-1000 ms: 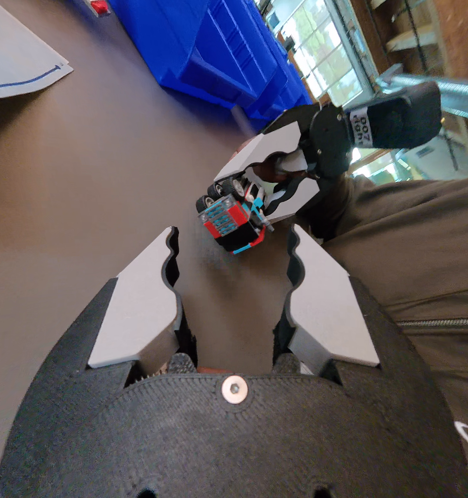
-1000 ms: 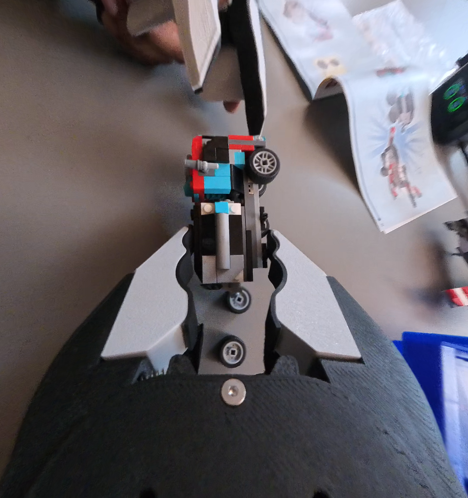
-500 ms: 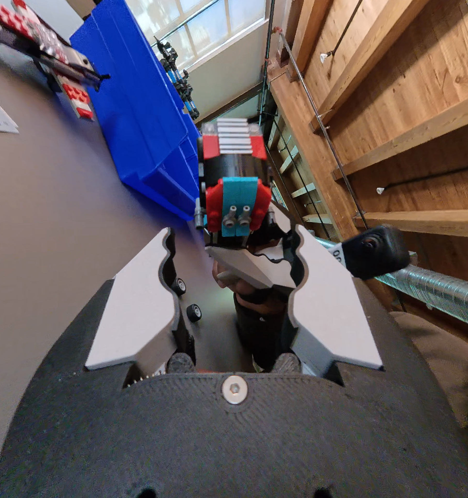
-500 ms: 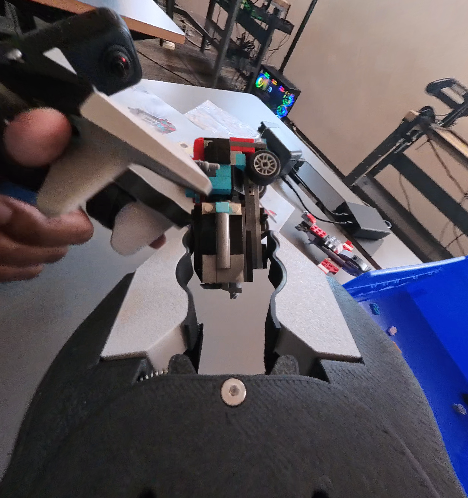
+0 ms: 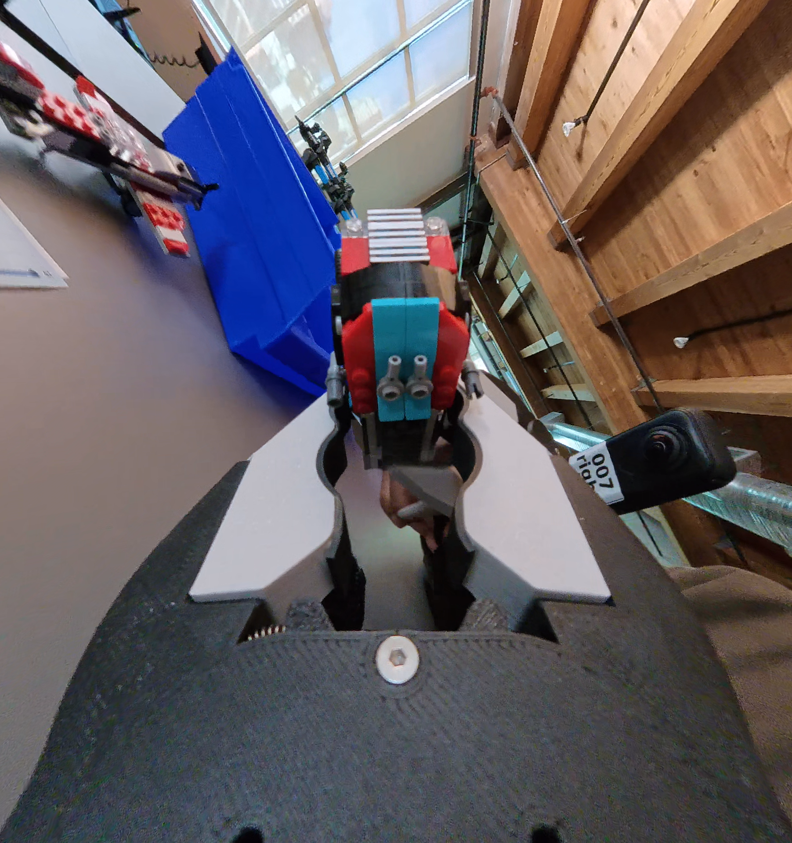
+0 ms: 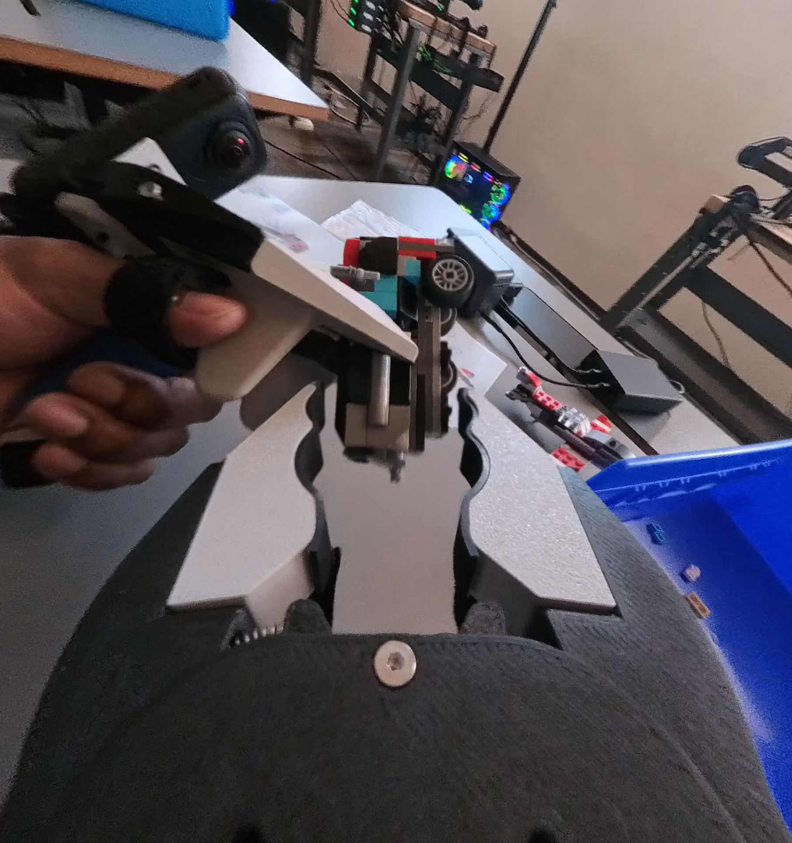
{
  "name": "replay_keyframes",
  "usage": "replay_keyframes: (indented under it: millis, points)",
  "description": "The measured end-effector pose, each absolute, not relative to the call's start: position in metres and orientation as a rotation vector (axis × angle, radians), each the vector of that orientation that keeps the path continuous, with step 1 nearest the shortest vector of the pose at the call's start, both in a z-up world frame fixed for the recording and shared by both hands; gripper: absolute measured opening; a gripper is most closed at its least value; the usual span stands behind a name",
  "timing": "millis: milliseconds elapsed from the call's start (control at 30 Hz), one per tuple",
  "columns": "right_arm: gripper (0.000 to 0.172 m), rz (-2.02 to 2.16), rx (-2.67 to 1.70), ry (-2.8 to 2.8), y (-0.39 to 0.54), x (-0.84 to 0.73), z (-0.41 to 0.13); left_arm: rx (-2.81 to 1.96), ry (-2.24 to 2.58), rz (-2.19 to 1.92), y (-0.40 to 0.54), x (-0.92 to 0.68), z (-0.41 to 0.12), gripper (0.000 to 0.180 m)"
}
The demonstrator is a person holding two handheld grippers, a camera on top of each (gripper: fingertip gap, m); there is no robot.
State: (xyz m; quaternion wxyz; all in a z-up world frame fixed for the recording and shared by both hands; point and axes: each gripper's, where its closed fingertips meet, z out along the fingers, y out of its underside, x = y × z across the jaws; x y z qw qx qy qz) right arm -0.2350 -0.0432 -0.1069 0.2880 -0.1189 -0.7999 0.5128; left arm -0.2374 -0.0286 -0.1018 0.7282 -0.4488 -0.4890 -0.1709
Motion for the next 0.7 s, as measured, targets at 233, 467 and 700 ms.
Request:
replay_keyframes:
  millis: [233, 467, 700]
  points:
    - [0.054, 1.510, -0.278, -2.358, -0.005, -0.228, -0.109, -0.967, -1.043, -0.399, -0.040, -0.257, -0.096, 0.045]
    - [0.046, 1.432, -0.130, -2.737, 0.034, -0.196, -0.159, -0.949, -1.033, -0.435, -0.042, -0.244, -0.111, 0.045]
    - [0.037, 1.217, -0.065, -2.881, 0.047, -0.190, -0.196, -0.998, -1.007, -0.405, -0.039, -0.239, -0.111, 0.045]
